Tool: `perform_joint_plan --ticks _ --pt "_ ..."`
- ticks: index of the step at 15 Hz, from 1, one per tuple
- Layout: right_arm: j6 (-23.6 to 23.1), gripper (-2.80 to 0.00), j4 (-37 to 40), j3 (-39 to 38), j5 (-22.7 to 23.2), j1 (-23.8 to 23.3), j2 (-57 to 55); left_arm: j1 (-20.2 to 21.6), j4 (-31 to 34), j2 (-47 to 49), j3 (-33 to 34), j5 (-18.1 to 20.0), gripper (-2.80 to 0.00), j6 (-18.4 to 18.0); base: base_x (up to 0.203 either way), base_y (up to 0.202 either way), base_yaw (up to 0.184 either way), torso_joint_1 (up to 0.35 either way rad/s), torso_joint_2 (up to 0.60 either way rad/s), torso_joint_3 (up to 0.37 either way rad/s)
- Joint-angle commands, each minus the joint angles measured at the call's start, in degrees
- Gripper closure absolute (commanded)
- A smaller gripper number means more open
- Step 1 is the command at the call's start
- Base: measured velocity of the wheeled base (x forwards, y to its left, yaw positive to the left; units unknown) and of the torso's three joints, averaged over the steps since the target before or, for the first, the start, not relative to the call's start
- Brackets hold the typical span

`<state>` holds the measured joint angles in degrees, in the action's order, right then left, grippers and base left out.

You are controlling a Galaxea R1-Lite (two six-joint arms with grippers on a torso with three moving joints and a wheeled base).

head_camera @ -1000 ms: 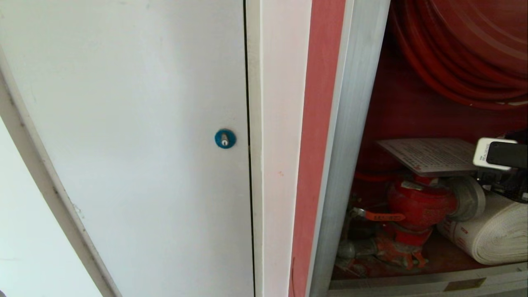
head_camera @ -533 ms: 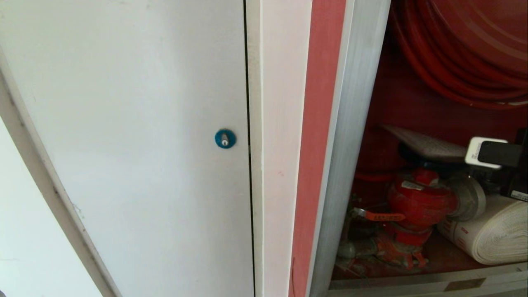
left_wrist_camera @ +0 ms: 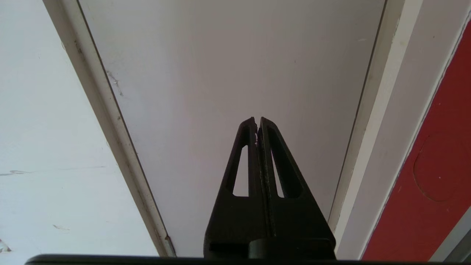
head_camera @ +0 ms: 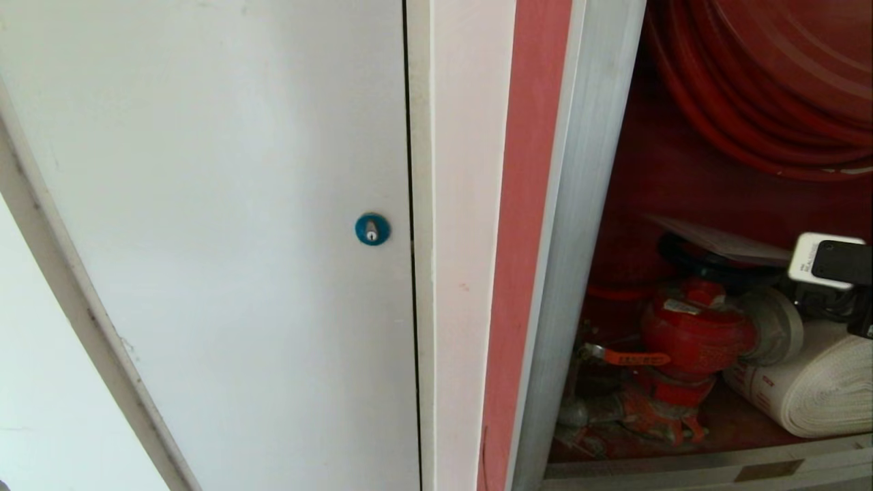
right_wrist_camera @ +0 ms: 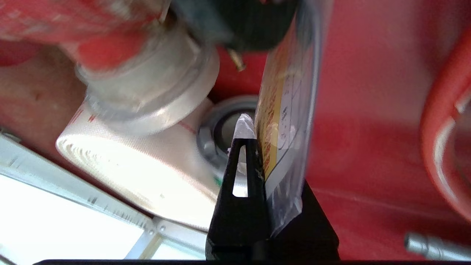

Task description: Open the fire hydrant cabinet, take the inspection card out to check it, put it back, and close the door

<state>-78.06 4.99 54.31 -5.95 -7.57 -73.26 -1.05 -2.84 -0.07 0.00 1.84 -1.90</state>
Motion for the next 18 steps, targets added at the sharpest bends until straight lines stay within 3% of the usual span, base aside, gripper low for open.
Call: perform_joint_plan --ticks 1,6,10,14,18 --pt "-0.4 0.0 0.1 -2.3 0.0 0.0 6.1 0.0 -0.1 0.0 1.3 0.0 0.0 0.0 0.0 0.0 0.0 0.0 0.0 0.0" --pt "0.1 0.0 8.0 -5.0 0.4 0.1 20.2 0.0 -0.1 0.0 1.3 0.0 0.0 0.0 0.0 0.0 0.0 0.0 0.0 0.0" --pt "6.5 0.0 15.1 -5.0 4.1 0.1 29.5 0.0 -0.1 0.0 1.2 0.0 0.0 0.0 0.0 0.0 0.0 0.0 0.0 0.0" --pt "20.4 0.0 22.9 -4.6 14.8 0.1 32.8 0.0 -0.1 0.0 1.2 0.0 0.0 0.0 0.0 0.0 0.0 0.0 0.0 0.0" --pt "36.8 0.0 24.5 -4.7 29.7 0.3 31.3 0.0 -0.1 0.0 1.2 0.0 0.0 0.0 0.0 0.0 0.0 0.0 0.0 0.0"
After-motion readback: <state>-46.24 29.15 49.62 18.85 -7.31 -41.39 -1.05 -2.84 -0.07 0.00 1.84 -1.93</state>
